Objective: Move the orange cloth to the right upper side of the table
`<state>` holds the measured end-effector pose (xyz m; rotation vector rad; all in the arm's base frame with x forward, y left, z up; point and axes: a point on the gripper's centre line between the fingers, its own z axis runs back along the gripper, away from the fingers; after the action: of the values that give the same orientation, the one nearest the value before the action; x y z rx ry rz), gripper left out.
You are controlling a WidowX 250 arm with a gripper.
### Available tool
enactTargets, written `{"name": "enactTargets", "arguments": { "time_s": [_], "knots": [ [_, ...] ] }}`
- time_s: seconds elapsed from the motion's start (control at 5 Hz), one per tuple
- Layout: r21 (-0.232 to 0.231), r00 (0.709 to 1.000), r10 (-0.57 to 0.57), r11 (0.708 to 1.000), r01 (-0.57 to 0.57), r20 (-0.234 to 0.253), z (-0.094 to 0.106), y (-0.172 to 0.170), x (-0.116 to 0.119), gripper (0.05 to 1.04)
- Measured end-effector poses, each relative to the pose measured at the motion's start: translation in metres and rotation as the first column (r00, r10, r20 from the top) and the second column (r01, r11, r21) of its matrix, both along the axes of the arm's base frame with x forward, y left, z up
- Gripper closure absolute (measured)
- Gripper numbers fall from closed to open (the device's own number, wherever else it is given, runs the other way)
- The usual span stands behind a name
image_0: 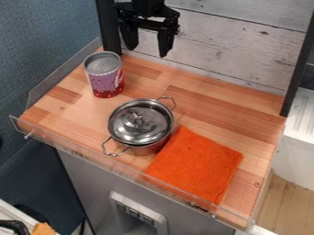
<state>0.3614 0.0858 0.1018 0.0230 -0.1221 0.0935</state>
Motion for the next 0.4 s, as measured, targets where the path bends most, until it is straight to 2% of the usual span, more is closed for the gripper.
{"name": "enactTargets", "arguments": {
  "time_s": [0.2,0.4],
  "knots": [
    [-0.007,0.999,0.011,1.000,-0.011,-0.036,-0.015,-0.003,-0.003,0.083],
    [0.029,0.994,-0.083,0.996,0.085,-0.068,-0.021,-0.047,-0.028,0.083]
  ]
}}
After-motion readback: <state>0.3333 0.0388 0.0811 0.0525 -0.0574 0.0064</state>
